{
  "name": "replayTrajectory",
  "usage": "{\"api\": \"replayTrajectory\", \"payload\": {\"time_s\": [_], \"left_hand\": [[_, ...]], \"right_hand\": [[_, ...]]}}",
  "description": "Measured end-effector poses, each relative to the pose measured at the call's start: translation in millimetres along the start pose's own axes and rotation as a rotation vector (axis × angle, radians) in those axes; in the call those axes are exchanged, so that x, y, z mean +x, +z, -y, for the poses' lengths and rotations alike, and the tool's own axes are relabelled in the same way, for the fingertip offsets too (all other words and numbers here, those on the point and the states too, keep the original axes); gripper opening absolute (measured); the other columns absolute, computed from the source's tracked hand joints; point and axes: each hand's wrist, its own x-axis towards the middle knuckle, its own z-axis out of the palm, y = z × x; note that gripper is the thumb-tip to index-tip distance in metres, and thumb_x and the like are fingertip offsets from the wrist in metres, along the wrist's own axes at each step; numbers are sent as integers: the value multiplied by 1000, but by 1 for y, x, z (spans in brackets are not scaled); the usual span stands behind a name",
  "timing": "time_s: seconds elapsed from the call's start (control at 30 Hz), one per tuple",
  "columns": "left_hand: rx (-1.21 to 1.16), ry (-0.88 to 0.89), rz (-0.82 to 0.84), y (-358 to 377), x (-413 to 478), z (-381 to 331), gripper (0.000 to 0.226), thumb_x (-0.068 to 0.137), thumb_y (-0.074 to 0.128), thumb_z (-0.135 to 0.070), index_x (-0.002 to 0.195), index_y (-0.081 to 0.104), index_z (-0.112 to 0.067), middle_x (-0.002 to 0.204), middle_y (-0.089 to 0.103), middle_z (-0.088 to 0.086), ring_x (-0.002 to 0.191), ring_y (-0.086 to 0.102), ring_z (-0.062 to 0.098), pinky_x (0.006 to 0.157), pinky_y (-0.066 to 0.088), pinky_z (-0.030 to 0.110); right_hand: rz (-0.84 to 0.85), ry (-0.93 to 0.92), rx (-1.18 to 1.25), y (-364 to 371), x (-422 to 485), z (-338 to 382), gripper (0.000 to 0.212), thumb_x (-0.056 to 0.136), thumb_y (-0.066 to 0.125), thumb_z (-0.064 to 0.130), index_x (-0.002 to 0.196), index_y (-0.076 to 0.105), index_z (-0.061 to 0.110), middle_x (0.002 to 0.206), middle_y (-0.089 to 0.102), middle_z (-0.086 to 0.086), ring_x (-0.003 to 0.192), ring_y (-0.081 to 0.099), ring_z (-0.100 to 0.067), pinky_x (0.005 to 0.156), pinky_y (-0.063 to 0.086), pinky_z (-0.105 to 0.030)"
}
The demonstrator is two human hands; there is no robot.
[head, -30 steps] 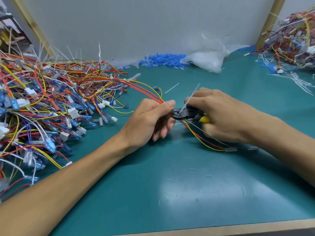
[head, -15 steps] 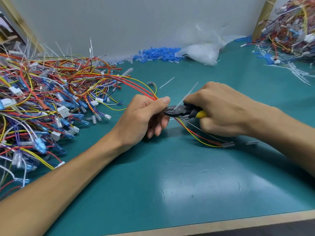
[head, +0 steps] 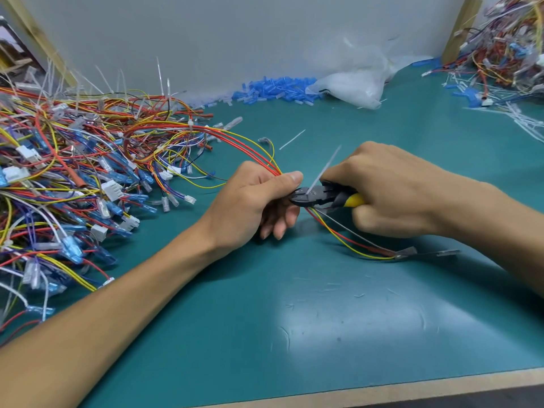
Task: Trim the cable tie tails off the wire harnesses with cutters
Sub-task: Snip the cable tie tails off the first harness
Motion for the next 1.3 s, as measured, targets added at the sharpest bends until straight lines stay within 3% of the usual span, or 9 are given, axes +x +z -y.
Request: {"api": "replayTrajectory", "payload": {"time_s": [0.3, 0.37, 0.47, 0.7, 0.8, 0.97, 1.03, 1.2, 1.3], "left_hand": [[17, 19, 33, -1, -2, -5, 49, 99, 53, -34, 58, 63, -9, 51, 57, 15, 40, 42, 25, 46, 24, 36], [50, 38, 43, 0, -2, -5, 43, 97, 59, -31, 56, 59, -17, 51, 53, 7, 40, 41, 23, 46, 31, 30], [157, 53, -1, 3, -3, 0, 32, 94, 69, -36, 70, 65, -14, 54, 47, -7, 44, 37, 18, 55, 34, 46], [113, 205, -158, 5, 1, 2, 28, 86, 80, -30, 108, 67, -21, 104, 62, -2, 44, 49, 21, 44, 38, 22], [112, 232, -175, 3, 2, 4, 35, 84, 85, -23, 115, 70, -16, 100, 60, -4, 44, 51, 32, 44, 40, 20], [39, 275, -201, 4, 4, 8, 20, 79, 86, -15, 90, 72, -7, 69, 61, 0, 36, 51, 21, 40, 36, 23], [48, 300, -254, 4, 5, 9, 23, 79, 87, -14, 89, 73, 2, 71, 59, 7, 36, 54, 21, 42, 37, 22], [29, 329, -317, 2, 6, 7, 22, 82, 84, -10, 87, 74, 10, 79, 56, 12, 40, 58, 21, 46, 41, 23], [-9, 310, -333, 2, 6, 6, 21, 83, 84, -9, 91, 76, 9, 78, 57, 8, 39, 57, 22, 43, 40, 25]], "right_hand": [[-18, 41, -36, -3, 0, 1, 14, 54, 40, 20, 66, 39, 13, 55, 38, -9, 59, 36, -39, 49, 28, -39], [-23, 67, 2, -4, 0, 0, 14, 55, 39, 20, 67, 41, 13, 57, 40, -10, 61, 38, -40, 50, 32, -43], [-17, 98, 56, -5, 1, -2, 13, 55, 40, 18, 66, 40, 12, 57, 38, -13, 62, 35, -40, 51, 34, -48], [-23, 139, 277, -11, 0, 1, 5, 58, 39, 16, 60, 34, 16, 55, 30, -9, 57, 20, -22, 50, 22, -41], [-3, 128, 258, -10, 0, 0, 6, 59, 41, 15, 61, 35, 15, 55, 30, -10, 58, 20, -23, 50, 23, -44], [14, 109, 252, -3, 1, -3, 7, 68, 48, 11, 65, 42, 12, 57, 34, -13, 62, 30, -36, 51, 32, -51], [-7, 82, 266, 0, 3, -5, 13, 72, 55, 4, 68, 45, 13, 57, 38, -11, 63, 34, -36, 52, 35, -51], [-105, 116, 258, -4, 6, -10, 16, 78, 53, 31, 88, 60, 21, 74, 61, -2, 73, 53, -31, 63, 50, -51], [-155, 121, 223, -5, 5, -15, 17, 80, 52, 34, 85, 58, 19, 73, 58, -1, 72, 50, -30, 61, 49, -51]]}}
